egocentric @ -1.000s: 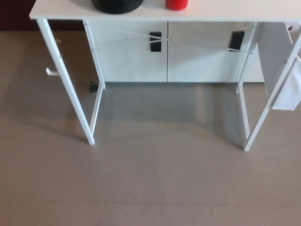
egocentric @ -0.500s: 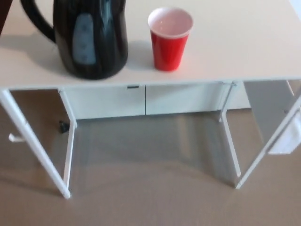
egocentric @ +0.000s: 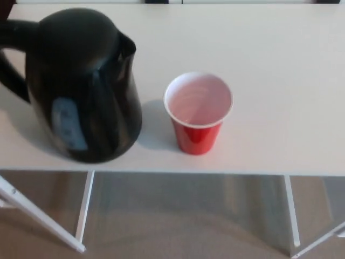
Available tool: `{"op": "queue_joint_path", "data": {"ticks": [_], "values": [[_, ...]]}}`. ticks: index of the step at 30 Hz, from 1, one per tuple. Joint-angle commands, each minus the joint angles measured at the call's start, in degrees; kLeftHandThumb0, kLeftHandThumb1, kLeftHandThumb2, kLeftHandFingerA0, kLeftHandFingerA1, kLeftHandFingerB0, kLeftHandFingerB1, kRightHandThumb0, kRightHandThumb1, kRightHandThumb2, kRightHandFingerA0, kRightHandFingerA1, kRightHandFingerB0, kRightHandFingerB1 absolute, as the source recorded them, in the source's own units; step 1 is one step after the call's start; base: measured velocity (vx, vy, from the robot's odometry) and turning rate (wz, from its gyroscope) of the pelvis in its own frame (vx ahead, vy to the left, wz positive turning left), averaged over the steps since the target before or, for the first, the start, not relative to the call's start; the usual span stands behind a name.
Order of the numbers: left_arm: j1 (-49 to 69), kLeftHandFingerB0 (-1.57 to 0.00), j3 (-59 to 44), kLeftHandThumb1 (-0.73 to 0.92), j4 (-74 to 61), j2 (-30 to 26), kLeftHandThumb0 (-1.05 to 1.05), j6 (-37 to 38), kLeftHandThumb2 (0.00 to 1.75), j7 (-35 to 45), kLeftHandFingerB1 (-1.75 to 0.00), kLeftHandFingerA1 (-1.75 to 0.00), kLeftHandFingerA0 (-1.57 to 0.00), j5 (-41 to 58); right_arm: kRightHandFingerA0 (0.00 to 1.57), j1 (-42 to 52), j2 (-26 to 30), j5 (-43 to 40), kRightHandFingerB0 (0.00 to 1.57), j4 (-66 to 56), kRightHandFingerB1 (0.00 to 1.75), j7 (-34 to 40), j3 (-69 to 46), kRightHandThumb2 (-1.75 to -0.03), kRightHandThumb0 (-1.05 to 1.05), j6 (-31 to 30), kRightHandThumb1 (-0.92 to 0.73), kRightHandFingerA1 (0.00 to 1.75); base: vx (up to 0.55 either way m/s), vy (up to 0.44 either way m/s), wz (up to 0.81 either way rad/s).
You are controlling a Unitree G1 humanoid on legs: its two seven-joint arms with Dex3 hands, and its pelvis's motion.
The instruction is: The robot walk towards a table in front and uses its left hand to pick up the pot from the base and pour water to the cup on the right hand side
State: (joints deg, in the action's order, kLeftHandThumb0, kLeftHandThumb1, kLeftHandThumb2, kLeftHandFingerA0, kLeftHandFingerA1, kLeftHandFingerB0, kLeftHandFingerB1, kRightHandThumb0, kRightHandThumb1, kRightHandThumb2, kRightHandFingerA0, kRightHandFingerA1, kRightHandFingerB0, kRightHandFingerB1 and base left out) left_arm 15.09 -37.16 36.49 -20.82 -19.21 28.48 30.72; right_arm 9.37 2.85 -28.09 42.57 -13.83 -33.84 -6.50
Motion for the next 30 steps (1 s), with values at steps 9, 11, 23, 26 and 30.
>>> {"op": "queue_joint_path", "data": {"ticks": [9,11,23,26,30], "values": [[8.6,-0.06,-5.0,0.39,8.8,-5.6,0.01,-4.5,0.86,4.0,-0.49,-0.58,-0.26,1.8,0.47,4.9,1.2,1.0,0.10,1.4,0.30,-1.2,1.5,-0.60,-0.16,-1.5,-0.68,0.53,0.11,0.199,-0.04],[9.6,-0.04,-4.6,0.39,11.3,-6.2,0.00,-2.9,0.86,5.2,-0.49,-0.60,-0.29,1.1,0.44,5.0,1.8,1.0,0.09,2.9,0.29,-2.5,1.9,-0.59,-0.14,-1.3,-0.65,0.53,-0.02,0.063,0.13],[7.8,-0.18,-2.2,0.38,26.0,-9.1,-0.03,7.7,0.85,9.0,-0.54,-0.57,-0.20,-1.4,0.45,5.4,1.7,0.1,0.00,3.2,0.45,-2.7,1.9,-0.91,-0.12,-2.1,-0.49,0.66,-0.05,-0.048,0.38],[6.6,-0.11,-2.1,0.56,27.0,-9.7,-0.02,6.8,0.56,9.1,-0.36,-0.46,-0.23,-1.2,0.49,5.5,1.4,0.7,0.15,2.7,0.34,-2.1,2.4,-0.59,-0.18,-1.8,-0.65,0.52,0.05,0.157,0.12],[5.8,-0.18,-2.2,0.38,26.5,-9.5,-0.03,6.9,0.86,7.6,-0.54,-0.60,-0.27,-1.1,0.50,5.3,1.1,0.3,0.16,2.3,0.34,-1.5,2.1,-0.58,-0.15,-2.0,-0.64,0.53,0.04,0.226,-0.19]]}}
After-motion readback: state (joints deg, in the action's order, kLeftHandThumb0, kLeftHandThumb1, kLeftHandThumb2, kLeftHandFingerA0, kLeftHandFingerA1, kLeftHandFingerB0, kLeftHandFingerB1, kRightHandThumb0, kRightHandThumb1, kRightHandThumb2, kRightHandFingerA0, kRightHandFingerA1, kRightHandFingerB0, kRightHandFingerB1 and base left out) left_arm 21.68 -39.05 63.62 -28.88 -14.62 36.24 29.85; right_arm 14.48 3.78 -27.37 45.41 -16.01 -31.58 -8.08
